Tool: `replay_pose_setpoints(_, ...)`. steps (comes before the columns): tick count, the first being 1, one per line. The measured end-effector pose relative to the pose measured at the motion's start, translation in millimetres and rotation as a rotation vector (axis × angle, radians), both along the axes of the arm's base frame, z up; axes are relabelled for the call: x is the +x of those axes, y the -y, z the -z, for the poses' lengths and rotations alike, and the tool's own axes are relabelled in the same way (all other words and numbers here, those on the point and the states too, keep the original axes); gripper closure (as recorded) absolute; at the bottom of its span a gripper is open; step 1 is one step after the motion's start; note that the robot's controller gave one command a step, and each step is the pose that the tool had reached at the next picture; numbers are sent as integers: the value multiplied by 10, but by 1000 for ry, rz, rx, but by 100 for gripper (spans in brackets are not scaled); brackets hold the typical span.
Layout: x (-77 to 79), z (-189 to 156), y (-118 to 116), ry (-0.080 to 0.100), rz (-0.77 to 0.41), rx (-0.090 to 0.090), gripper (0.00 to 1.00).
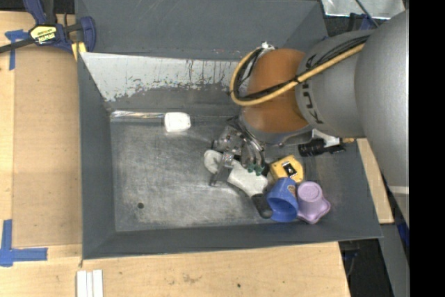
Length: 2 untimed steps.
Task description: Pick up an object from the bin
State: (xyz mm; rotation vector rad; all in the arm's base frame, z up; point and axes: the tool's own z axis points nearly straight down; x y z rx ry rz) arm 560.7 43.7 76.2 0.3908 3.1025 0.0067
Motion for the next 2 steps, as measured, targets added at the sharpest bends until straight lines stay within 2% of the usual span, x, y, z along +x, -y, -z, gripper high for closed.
replay_pose_setpoints(1,0,0,-3,0,-1,1,100)
replay_pose_setpoints(2,59,-1856,-130,-11,92,-1,100)
